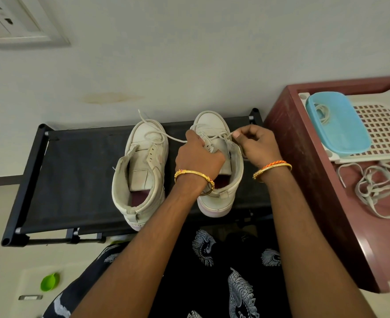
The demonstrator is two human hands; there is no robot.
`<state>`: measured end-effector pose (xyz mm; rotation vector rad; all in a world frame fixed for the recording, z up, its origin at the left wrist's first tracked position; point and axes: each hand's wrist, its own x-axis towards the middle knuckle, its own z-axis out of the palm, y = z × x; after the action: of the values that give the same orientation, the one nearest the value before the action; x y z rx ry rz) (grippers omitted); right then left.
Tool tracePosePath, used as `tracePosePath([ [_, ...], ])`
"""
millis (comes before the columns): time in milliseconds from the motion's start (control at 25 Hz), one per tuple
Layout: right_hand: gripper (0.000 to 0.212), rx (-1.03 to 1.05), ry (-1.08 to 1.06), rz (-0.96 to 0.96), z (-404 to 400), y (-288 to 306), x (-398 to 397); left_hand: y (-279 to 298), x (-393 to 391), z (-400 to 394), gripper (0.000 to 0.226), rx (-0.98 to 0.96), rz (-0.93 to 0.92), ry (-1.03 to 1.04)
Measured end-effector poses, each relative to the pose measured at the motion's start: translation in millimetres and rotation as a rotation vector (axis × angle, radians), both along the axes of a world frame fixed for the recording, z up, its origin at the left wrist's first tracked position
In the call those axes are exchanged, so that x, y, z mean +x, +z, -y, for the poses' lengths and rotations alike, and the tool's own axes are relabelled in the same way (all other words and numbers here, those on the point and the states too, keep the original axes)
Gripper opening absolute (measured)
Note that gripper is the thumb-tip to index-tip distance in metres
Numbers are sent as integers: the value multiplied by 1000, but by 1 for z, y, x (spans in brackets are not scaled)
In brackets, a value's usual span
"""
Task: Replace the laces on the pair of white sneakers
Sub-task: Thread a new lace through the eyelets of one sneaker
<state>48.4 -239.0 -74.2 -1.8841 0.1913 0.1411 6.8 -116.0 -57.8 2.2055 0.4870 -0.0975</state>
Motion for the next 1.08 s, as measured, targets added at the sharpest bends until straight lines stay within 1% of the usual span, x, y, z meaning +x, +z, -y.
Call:
tracePosePath([
  [120, 20, 274, -109, 2, 4, 7, 3, 1, 0, -1, 31, -4, -2, -1],
  [360, 17, 998, -325, -17, 22, 20, 5, -1, 1, -1, 33, -16, -6, -7],
  [400, 18, 1070, -365, -33, 25, 20, 5, -1, 1, -1, 33, -12, -7, -9],
  [440, 19, 1073, -409, -56, 28, 20, 6, -1, 1, -1, 33, -13, -8, -8],
  [480, 20, 975, -446, -68, 29, 19, 7, -1, 1, 0, 33, -14, -7, -11],
  [520, 19, 778, -455, -62, 28, 18, 7, -1, 1, -1, 33, -10, -7, -19],
  [560, 16, 523, -411, -49, 25, 15, 6, -1, 1, -1, 34, -10, -10, -33],
  [600, 11, 275, -321, -32, 22, 12, 5, -1, 1, -1, 34, -22, -16, -39],
  [640, 8, 93, -203, -21, 16, 9, 1, -3, 3, -3, 35, -65, -18, -13],
  [680, 10, -15, -88, -19, 10, 5, -1, -4, 6, -5, 39, -148, -25, 51],
  [760, 13, -81, 56, -45, 4, 0, -4, -5, 12, -11, 44, -329, -23, 226],
  [800, 12, -82, 78, -48, 3, -1, -4, -5, 14, -14, 44, -349, -34, 273],
  [880, 9, -99, 81, -25, 4, -3, -1, -8, 18, -18, 45, -317, -100, 281],
  [920, 8, -109, 78, -15, 4, -3, 0, -10, 20, -18, 43, -335, -109, 294],
  [1000, 6, -140, 73, 4, 3, -3, -1, -13, 23, -16, 32, -437, -60, 364],
  [1080, 6, -153, 66, 10, 2, -5, 0, -17, 26, -14, 30, -453, 9, 399],
])
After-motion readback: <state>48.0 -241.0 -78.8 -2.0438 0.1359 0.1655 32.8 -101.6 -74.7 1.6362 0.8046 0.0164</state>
